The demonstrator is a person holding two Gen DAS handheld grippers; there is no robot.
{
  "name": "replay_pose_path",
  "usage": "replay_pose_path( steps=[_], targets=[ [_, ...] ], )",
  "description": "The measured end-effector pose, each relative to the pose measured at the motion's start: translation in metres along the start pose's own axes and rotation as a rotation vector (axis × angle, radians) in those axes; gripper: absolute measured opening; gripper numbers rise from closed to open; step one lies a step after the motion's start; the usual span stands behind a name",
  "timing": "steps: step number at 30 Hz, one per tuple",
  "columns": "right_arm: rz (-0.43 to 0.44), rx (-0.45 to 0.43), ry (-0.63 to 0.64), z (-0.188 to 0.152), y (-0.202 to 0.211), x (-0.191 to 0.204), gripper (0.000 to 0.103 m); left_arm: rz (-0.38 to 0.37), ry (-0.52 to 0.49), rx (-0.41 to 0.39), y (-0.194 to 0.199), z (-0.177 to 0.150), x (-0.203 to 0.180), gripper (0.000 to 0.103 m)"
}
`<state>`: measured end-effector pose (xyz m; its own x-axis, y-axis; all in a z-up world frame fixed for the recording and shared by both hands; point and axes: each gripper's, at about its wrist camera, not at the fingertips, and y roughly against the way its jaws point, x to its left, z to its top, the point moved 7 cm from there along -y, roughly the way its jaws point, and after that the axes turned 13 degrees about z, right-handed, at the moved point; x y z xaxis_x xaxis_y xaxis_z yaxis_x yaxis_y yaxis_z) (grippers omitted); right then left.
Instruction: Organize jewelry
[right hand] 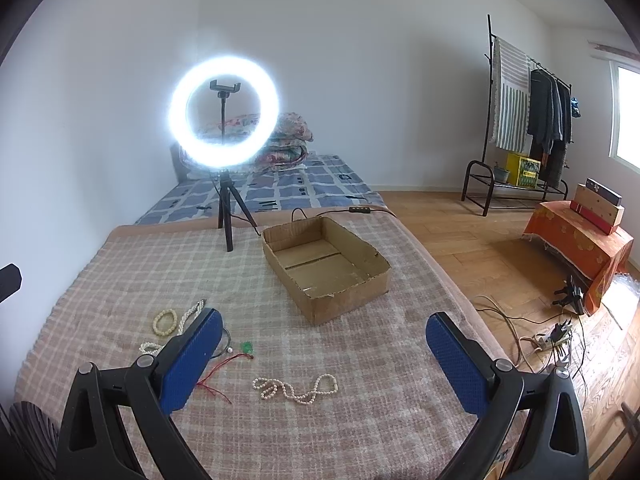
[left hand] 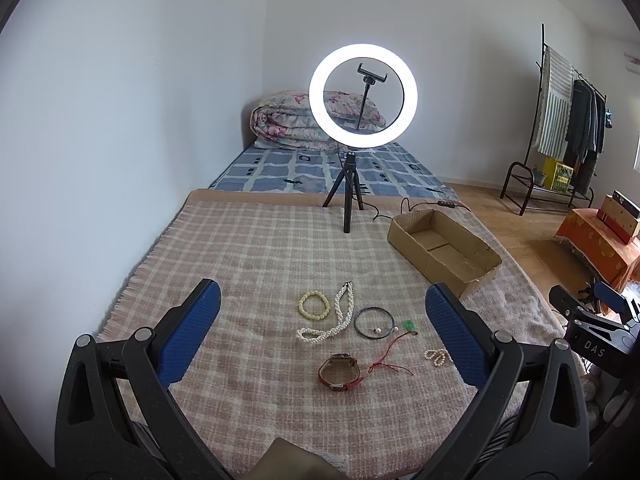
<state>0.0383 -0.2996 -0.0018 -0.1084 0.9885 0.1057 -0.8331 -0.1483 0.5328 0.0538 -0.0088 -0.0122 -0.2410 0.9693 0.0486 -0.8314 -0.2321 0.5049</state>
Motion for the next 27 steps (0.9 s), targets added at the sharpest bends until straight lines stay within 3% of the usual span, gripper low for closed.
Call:
replay_pose_path(
  steps=[27],
  targets=[
    [0.012,0.012,0.002,-0.0012,-0.0045,0.0034,0.103,-0.004,0.007,0.01,-0.0068,-0.0053,0.0015,0.103]
  ],
)
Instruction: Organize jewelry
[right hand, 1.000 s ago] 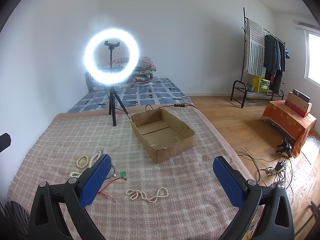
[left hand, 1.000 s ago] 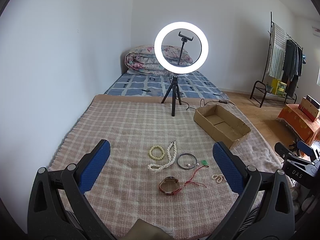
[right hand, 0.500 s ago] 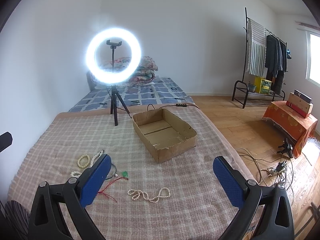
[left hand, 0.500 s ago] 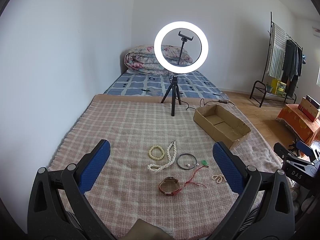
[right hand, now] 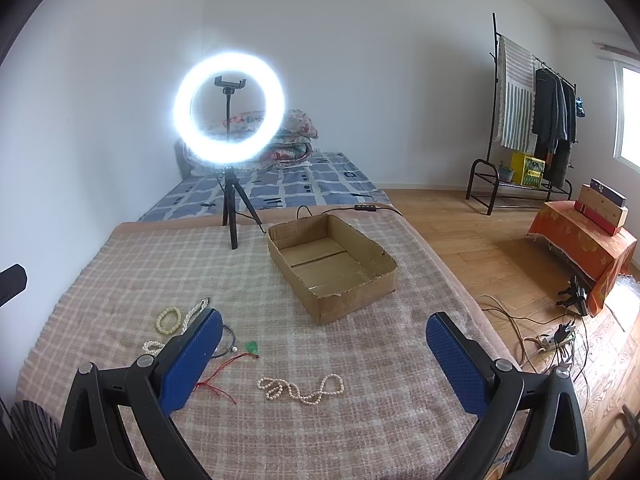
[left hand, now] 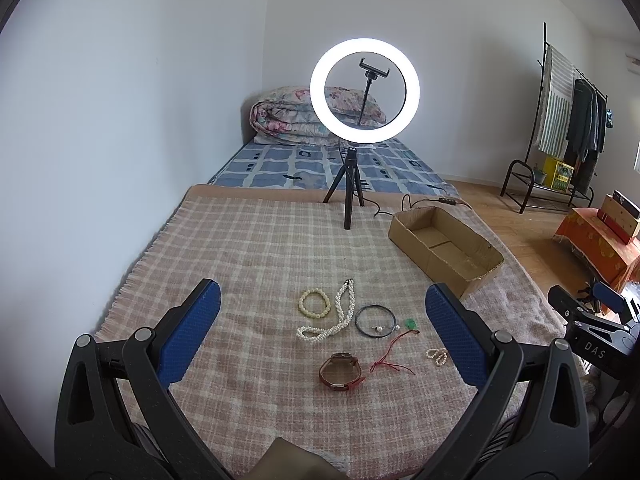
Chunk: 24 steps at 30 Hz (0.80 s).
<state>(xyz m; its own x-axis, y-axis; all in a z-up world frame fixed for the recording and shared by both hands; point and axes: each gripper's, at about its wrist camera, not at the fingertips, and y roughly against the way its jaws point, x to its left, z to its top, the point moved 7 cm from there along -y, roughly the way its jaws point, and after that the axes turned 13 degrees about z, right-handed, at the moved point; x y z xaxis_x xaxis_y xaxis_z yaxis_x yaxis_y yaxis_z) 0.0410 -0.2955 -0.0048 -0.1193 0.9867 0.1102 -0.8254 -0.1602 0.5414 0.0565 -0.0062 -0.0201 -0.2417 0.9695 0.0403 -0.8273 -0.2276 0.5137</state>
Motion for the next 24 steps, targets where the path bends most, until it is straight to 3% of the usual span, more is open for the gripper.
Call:
replay_pose_path(
  steps=[16,24],
  targets=[
    [0.004,0.02,-0.004,-0.002,-0.012,-0.003,0.103,0.001,0.013,0.03,-0.028,-0.007,0.019,0.103],
    [0.092,0.067,-0.042,-0.009,-0.043,-0.008,0.103,-0.005,-0.01,0.085,-0.064,0.003,0.036,0.103]
  ],
)
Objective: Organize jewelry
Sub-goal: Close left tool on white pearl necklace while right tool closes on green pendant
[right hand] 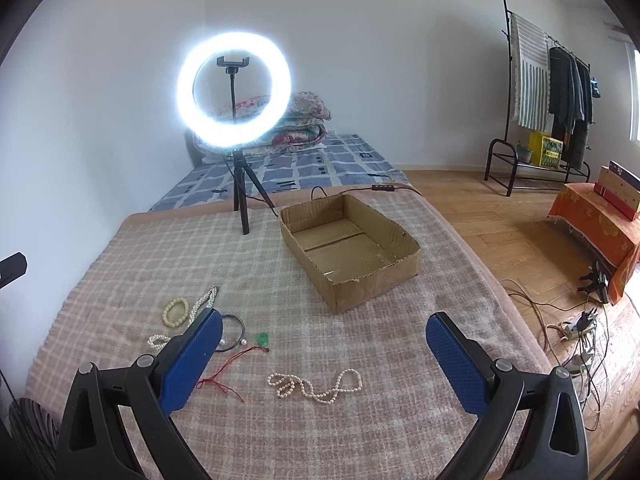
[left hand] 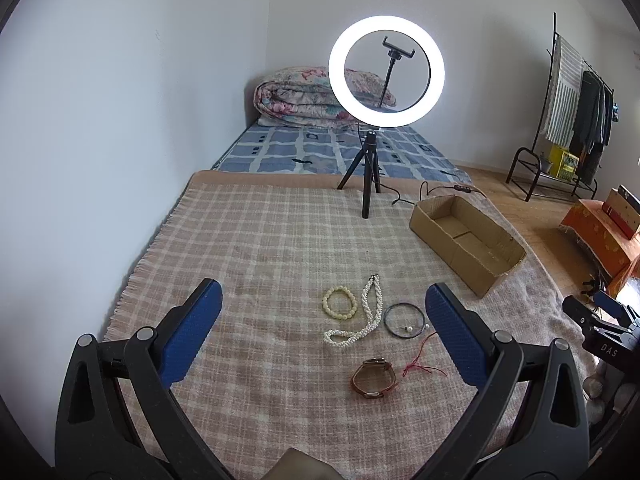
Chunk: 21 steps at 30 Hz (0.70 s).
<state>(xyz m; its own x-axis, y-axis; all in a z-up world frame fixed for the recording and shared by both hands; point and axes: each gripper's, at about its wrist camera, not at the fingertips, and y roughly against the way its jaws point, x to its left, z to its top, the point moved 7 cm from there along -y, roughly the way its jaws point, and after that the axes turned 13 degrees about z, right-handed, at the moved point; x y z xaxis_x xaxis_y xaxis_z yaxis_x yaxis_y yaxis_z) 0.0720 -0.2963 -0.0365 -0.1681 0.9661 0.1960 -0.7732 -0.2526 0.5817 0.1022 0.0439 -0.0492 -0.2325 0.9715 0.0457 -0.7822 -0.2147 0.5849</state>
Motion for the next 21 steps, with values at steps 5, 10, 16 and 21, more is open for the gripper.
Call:
replay_pose_path(
  steps=[5,10,16,21],
  targets=[
    [0.046,0.066,0.009,-0.007,-0.023,-0.002,0.096,-0.018,-0.008,0.093,-0.033,0.002,0.004,0.09],
    [0.125,0.134,-0.019,-0.014,-0.039,-0.003,0.09,-0.076,-0.007,0.253,-0.066,-0.003,-0.005,0.071],
    [0.187,0.215,-0.01,-0.02,-0.05,0.001,0.086,-0.168,-0.049,0.382,-0.089,-0.013,-0.033,0.059],
    [0.249,0.349,0.068,-0.03,-0.064,0.013,0.075,-0.223,-0.119,0.417,-0.104,-0.024,-0.052,0.052]
  ],
)
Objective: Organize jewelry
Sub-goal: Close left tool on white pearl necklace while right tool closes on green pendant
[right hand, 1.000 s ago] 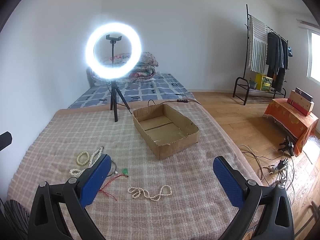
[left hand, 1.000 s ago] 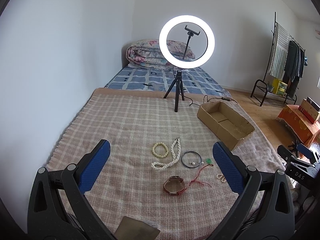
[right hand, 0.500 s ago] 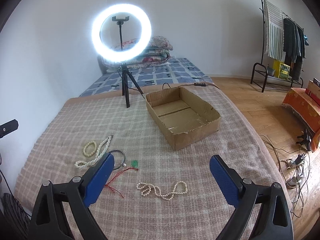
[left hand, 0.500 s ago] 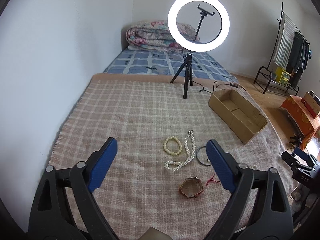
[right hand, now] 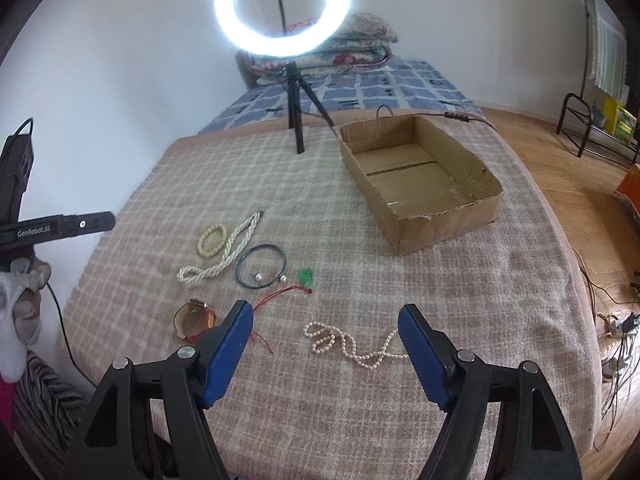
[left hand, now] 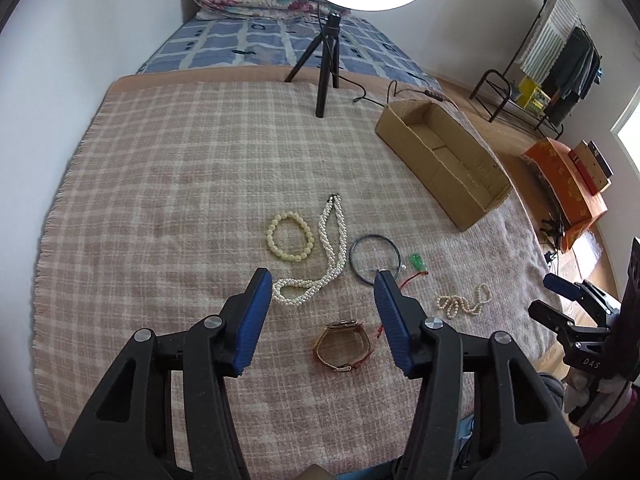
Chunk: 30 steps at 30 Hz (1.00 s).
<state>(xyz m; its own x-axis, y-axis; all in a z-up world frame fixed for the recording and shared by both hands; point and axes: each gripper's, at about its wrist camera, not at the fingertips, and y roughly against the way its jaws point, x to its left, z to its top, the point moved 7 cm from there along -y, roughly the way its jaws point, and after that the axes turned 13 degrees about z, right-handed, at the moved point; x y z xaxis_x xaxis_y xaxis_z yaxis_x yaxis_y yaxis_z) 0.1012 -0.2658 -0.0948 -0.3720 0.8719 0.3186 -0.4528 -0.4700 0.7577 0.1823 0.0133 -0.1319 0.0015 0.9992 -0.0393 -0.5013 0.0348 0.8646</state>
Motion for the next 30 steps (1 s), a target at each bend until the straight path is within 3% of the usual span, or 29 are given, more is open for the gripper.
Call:
replay_pose_path(
  steps=[4,13,15,20,24,27,30],
  targets=[
    [-0.02,0.142,0.079,-0.003,-0.018,0.002,0.064,-0.04,-0.039,0.033,-0.017,0.0,-0.005,0.051],
    [-0.009,0.3,0.091,0.01,-0.026,0.015,0.06,-0.096,-0.102,0.11,-0.047,0.001,-0.018,0.05],
    [-0.004,0.314,0.086,0.011,-0.034,0.022,0.06,-0.12,-0.095,0.138,-0.056,0.0,-0.021,0.045],
    [0.032,0.317,-0.031,0.009,-0.059,0.023,0.057,-0.116,-0.097,0.161,-0.07,-0.003,-0.027,0.044],
    [0.029,0.304,-0.102,0.007,-0.079,0.003,0.054,-0.112,-0.1,0.173,-0.08,-0.002,-0.031,0.044],
    [0.043,0.286,-0.145,0.01,-0.091,-0.014,0.045,-0.112,-0.087,0.184,-0.092,0.001,-0.029,0.044],
    [0.055,0.265,-0.166,0.016,-0.101,-0.024,0.045,-0.116,-0.067,0.207,-0.105,0.001,-0.026,0.044]
  ],
)
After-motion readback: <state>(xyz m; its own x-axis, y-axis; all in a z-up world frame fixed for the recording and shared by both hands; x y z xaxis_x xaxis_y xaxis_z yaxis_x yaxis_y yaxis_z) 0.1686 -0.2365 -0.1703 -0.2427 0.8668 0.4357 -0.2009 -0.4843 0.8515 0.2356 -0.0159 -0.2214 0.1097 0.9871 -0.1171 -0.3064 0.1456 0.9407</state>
